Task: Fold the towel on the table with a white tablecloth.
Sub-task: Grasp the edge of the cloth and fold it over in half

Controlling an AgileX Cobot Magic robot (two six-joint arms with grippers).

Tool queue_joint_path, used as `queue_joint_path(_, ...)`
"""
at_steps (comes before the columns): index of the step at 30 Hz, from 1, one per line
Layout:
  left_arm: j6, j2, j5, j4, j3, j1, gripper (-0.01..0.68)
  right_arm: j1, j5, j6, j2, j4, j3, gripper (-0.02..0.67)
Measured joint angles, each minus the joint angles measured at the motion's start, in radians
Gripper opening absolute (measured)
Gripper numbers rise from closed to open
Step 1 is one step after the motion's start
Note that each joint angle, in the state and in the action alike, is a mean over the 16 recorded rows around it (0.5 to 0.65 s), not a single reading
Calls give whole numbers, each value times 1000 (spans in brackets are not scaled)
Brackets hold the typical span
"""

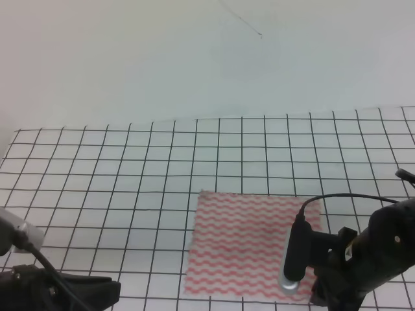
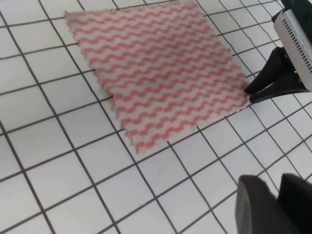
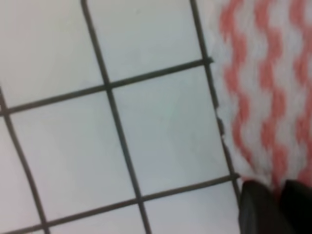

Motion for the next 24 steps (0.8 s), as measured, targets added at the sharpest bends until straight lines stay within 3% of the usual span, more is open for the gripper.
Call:
queue_joint_path(10, -2, -1, -2, 2, 0, 0, 94, -2, 34, 4, -19, -4, -36, 14)
queue_joint_path(24, -23, -2, -26, 20, 0, 0, 94, -61, 52, 83, 34, -50, -188, 2)
